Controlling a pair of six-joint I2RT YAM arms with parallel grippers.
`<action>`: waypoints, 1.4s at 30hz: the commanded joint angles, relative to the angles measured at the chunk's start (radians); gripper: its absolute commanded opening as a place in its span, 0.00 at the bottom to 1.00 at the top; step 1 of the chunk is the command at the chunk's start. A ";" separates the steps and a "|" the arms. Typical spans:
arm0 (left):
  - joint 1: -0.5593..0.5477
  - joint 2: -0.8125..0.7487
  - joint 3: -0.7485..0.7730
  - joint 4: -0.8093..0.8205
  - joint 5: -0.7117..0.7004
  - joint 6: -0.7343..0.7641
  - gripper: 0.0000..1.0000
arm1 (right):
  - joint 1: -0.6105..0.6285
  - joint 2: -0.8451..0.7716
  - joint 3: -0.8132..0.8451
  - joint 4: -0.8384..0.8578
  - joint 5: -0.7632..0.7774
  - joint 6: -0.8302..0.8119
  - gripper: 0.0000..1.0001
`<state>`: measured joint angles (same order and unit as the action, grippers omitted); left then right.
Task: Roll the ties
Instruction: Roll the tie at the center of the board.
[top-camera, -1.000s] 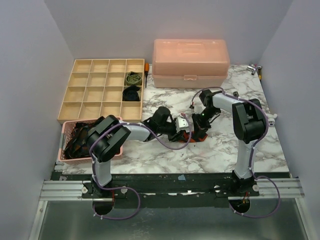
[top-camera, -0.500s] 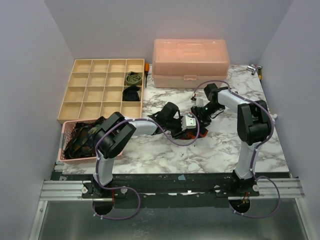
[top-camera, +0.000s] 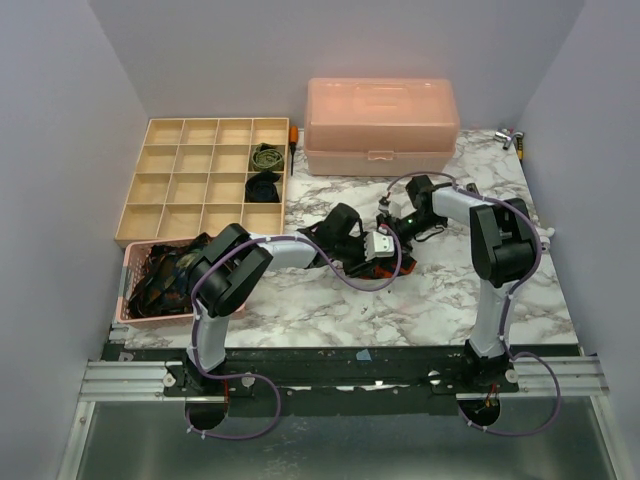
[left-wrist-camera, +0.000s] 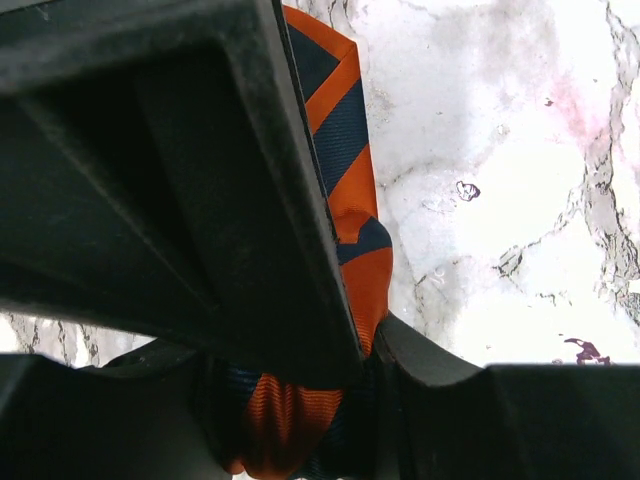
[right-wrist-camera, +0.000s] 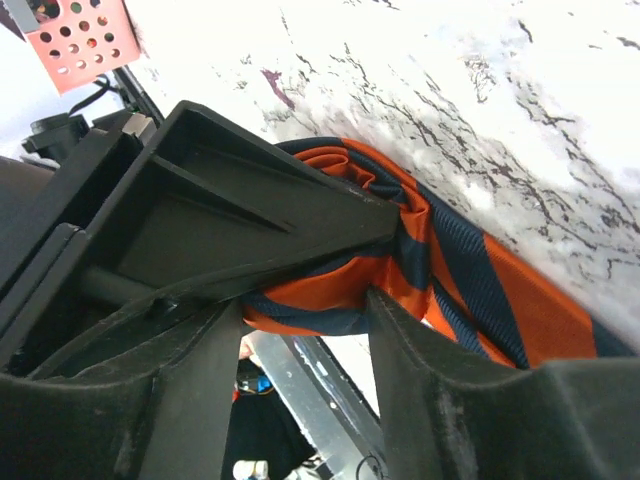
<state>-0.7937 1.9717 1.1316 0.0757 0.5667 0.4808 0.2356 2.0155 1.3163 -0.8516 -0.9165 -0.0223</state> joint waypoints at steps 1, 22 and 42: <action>-0.005 0.095 -0.043 -0.213 -0.102 0.015 0.32 | -0.001 0.037 -0.030 0.070 -0.038 0.019 0.45; 0.003 0.034 -0.002 0.164 0.114 -0.212 0.67 | -0.082 0.169 -0.033 0.074 0.417 0.055 0.00; -0.021 0.091 0.015 0.239 0.127 -0.174 0.59 | -0.025 0.159 -0.048 0.126 0.691 -0.097 0.00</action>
<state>-0.8074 2.0396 1.1332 0.3141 0.6445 0.2493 0.1848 2.0491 1.3060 -0.8993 -0.6365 0.0132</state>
